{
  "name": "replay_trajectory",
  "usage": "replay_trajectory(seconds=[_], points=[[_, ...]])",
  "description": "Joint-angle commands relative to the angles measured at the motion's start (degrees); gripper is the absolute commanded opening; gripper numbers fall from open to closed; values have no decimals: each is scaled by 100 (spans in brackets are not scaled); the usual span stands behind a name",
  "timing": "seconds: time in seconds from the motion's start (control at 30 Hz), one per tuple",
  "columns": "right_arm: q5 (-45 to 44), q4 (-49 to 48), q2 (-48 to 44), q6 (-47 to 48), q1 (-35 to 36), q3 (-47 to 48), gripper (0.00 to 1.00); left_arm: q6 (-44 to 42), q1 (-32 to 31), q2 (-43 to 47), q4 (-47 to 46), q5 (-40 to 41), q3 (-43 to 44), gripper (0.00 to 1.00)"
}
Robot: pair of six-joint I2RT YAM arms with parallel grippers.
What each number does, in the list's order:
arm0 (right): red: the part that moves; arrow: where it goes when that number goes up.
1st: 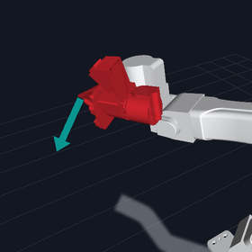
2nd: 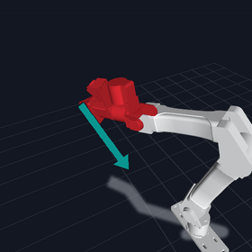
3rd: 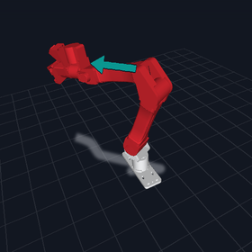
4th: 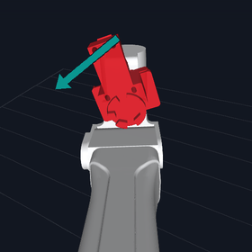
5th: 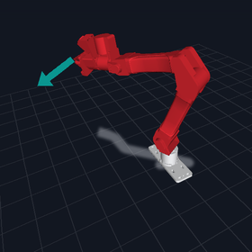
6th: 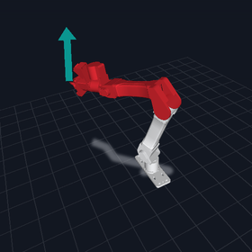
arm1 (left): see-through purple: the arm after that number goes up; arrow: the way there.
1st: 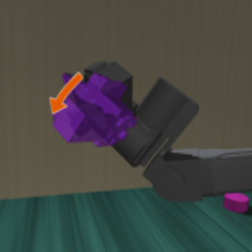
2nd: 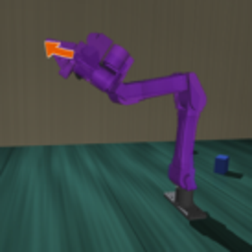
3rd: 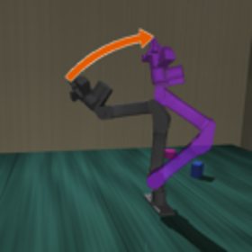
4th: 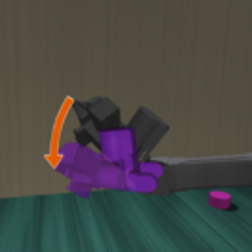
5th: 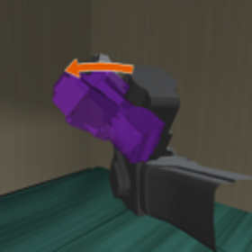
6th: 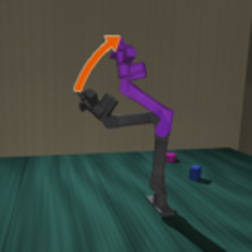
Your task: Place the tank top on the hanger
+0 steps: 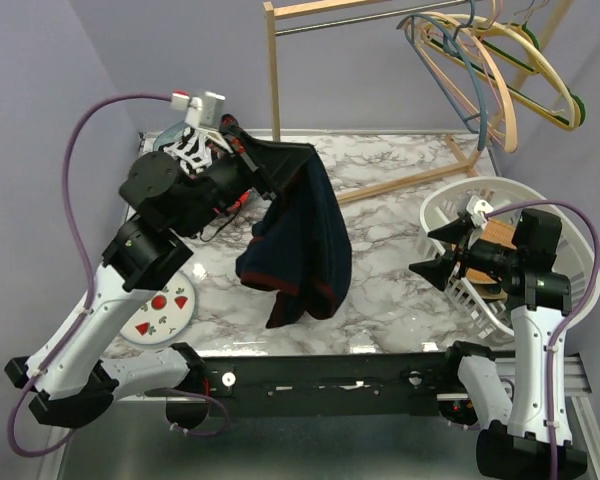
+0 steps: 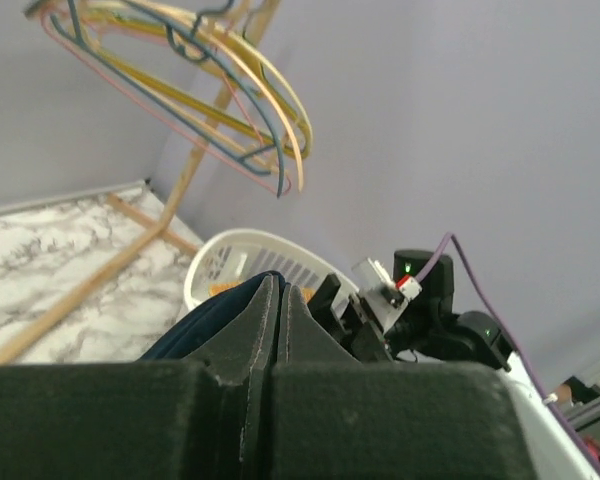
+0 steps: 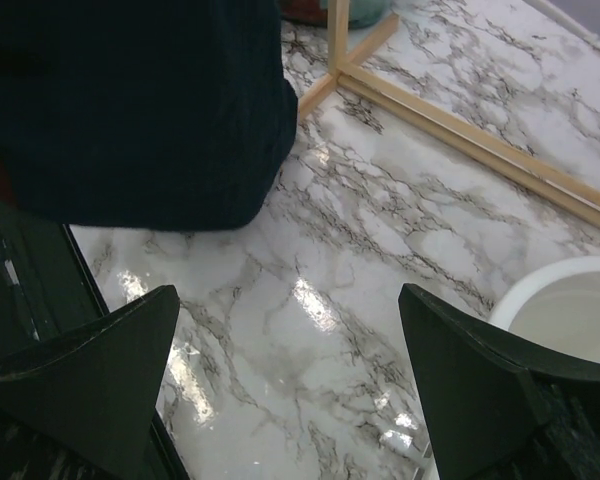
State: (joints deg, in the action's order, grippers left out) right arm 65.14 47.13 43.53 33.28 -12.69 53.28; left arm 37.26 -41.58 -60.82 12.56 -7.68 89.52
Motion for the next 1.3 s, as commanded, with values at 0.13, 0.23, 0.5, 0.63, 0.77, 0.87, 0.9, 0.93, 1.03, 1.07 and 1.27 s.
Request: replay_trajectory(seconds=[0.13,0.23,0.5,0.63,0.77,0.87,0.9,0.93,1.03,1.07,1.27], points=[[-169,498,41,513,47,95,100,-272,-1001,-668,-517,1505,-661,0],[-151,586,112,750,47,-36,100,-35,-1001,-879,-737,1866,-1188,0],[-405,824,648,1567,546,-335,100,-8,-669,-1660,-816,2500,-2367,38],[-1738,254,841,1445,1880,-774,100,10,-316,-1723,-623,1973,-2789,72],[-2251,-186,1104,1585,2586,-1065,100,-411,-289,-1320,-351,1718,-2957,93],[-2384,-248,1184,1761,3069,-1118,100,-728,-289,-845,-9,1629,-3089,97],[-2357,-240,1149,1883,3184,-1118,100,-781,-289,-627,288,1664,-3115,97],[-2209,-249,984,1928,3420,-1109,100,-859,-289,-537,448,1700,-3150,97],[-1814,-380,789,1850,3824,-1056,99,-747,-289,-195,976,1796,-3343,97],[-1734,-441,876,1779,3931,-978,99,-668,-280,-115,1046,1814,-3440,97],[-2381,-1248,1552,1190,5038,-1214,96,262,-271,377,854,1604,-4538,97]])
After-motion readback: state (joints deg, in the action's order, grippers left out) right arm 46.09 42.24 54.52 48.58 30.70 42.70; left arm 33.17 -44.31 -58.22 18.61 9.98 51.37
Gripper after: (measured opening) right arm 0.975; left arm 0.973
